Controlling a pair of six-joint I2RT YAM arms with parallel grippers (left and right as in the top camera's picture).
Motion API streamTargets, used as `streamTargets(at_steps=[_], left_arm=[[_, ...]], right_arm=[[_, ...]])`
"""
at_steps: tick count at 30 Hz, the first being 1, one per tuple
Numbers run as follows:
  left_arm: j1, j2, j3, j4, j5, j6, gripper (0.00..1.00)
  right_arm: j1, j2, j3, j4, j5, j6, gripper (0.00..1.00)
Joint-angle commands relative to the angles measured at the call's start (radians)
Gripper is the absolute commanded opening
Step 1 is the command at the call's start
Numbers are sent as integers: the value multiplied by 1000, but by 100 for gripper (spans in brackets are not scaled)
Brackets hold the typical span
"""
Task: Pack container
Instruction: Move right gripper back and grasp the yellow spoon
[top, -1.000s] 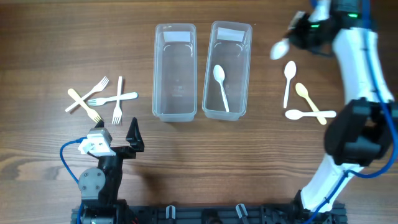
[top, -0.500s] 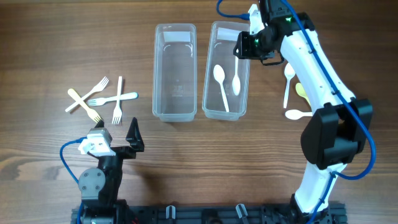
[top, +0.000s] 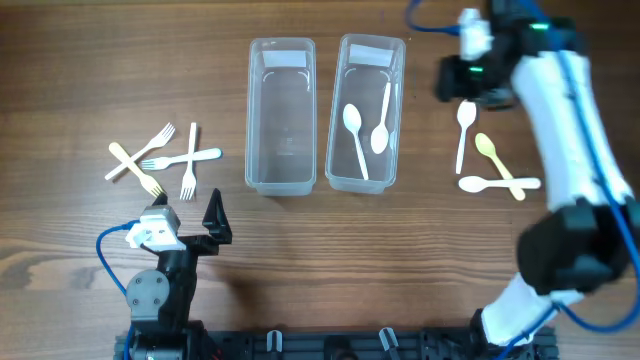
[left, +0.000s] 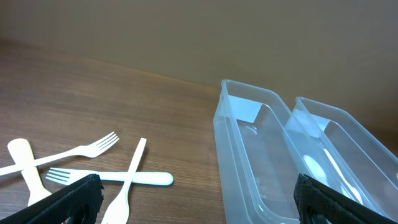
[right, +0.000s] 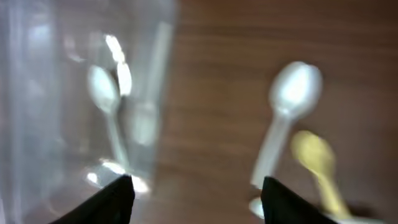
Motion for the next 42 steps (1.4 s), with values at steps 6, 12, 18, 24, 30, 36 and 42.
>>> streamTargets(at_steps=[6,12,18,24,30,36,42], left_arm=[[-5,-7,-8,3,-10,19,100],[-5,-7,-8,3,-10,19,100],[-5,-7,-8,3,-10,19,100],[-5,-7,-8,3,-10,19,100],[-5,-7,-8,3,-10,19,100],[-5,-7,-8,3,-10,19,100],[-5,-7,-8,3,-10,19,100]], right_arm=[[-160,-43,-122,-112,92,-315,60],[-217,-42,-393,80,107,-356,56],[-272,-40,-535,208,97,-444,53],[-272,-40,-552,240,91,-690,61],[-280,-35,-552,386,97,-687,67],[-281,9,-554,444,95,-685,64],[-281,80,-554,451,46,-673,58]])
